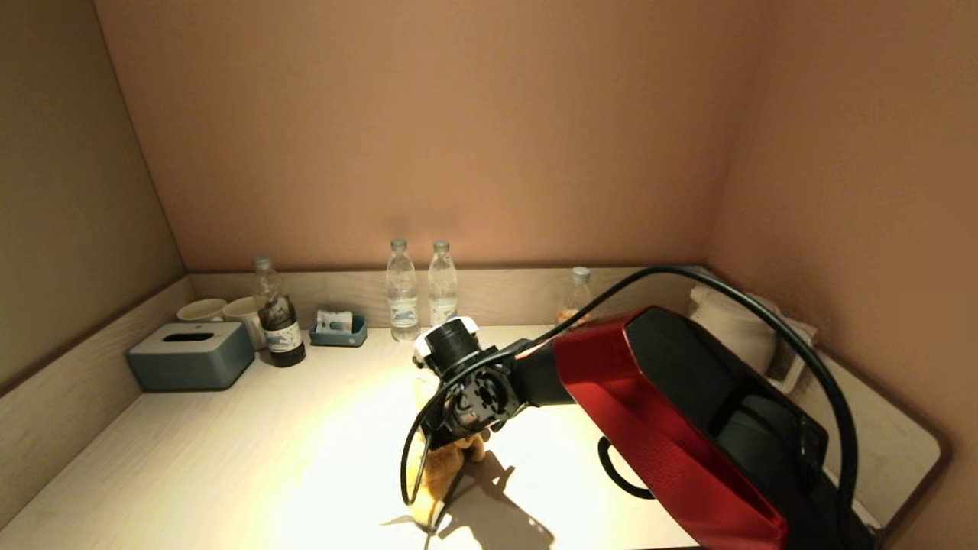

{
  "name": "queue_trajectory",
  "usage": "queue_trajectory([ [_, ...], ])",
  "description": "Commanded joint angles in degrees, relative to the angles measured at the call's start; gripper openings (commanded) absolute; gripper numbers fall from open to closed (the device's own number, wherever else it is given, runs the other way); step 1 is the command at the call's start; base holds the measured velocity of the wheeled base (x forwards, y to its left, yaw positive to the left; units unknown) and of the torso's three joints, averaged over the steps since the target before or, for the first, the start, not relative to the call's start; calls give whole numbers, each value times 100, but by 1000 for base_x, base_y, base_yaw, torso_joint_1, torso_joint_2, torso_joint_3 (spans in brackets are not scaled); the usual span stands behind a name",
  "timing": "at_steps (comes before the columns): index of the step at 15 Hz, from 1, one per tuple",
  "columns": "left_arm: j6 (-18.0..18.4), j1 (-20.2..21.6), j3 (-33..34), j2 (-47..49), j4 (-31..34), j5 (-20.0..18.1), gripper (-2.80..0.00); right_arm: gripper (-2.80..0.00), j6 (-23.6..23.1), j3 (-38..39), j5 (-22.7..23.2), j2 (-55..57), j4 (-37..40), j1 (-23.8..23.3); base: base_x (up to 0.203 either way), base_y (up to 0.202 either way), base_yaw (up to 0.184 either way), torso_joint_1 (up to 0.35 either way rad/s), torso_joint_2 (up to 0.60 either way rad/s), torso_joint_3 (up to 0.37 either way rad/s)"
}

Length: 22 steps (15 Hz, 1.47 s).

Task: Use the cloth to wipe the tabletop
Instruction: Place the tablecloth

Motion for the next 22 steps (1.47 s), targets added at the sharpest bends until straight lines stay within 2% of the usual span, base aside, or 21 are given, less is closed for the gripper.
queue_trajectory([
  [1,-3,-1,0,-2,-2,4,-280,-280,-258,-442,1,381,3,161,0,0,0,0,0,0],
  [12,-3,-1,0,-2,6,4,-280,-280,-381,-437,-60,563,18,257,0,0,0,0,0,0],
  [13,-3,-1,0,-2,-3,4,-280,0,-390,-437,-52,594,18,264,0,0,0,0,0,0],
  [22,-3,-1,0,-2,4,4,-280,0,-340,-391,-52,-61,38,315,0,0,0,0,0,0],
])
